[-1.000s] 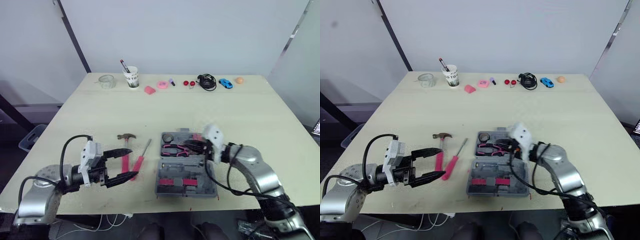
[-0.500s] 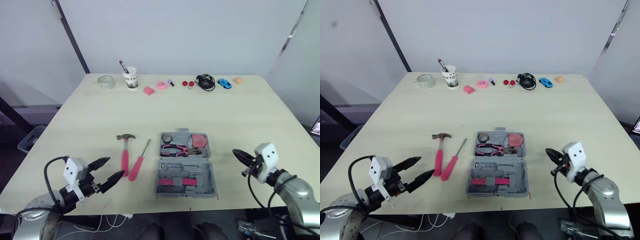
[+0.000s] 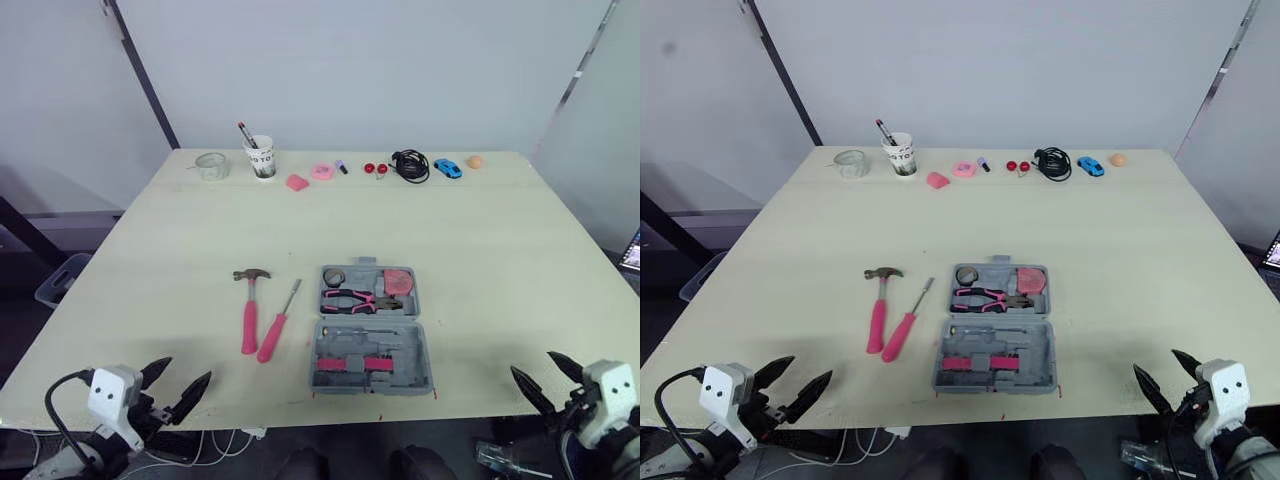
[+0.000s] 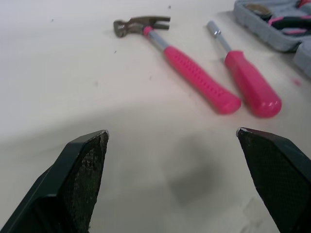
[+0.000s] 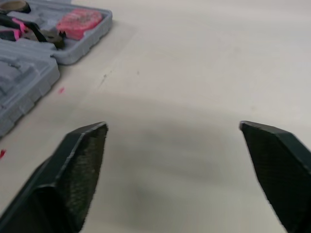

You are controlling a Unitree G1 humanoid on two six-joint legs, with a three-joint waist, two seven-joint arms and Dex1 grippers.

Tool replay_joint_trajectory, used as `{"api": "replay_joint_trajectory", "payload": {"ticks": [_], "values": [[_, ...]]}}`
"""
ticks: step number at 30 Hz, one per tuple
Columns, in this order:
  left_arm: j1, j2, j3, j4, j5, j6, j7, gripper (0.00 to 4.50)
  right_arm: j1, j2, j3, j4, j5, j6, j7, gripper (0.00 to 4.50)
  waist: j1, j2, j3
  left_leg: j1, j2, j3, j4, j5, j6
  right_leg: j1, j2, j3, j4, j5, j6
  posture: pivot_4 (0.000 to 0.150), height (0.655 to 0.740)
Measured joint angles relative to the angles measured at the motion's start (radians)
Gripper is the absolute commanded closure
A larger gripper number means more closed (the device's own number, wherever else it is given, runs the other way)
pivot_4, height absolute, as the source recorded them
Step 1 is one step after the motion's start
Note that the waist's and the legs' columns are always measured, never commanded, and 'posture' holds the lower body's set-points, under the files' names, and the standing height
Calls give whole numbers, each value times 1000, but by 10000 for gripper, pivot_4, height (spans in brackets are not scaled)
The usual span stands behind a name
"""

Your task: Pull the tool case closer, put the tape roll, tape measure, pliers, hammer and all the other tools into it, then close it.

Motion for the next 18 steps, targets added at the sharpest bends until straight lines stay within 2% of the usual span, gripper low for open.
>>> {"api": "replay_joint_trajectory", "payload": {"ticks": [9,18], "values": [[-24,-15,0,-7,0,-1,49,0,3,-1,-2,29,11,-17,13,776,1,1,0,-1,-1,0,-1,0,0,0,-5,-5,-1,0,-1,1500,7400],[-86,-71,-2,-152,-11,114,240,0,-90,-81,41,-5,119,64,122,776,2,1,0,-1,-2,0,-1,0,0,1,-4,-5,-1,1,-1,1500,7400]]}}
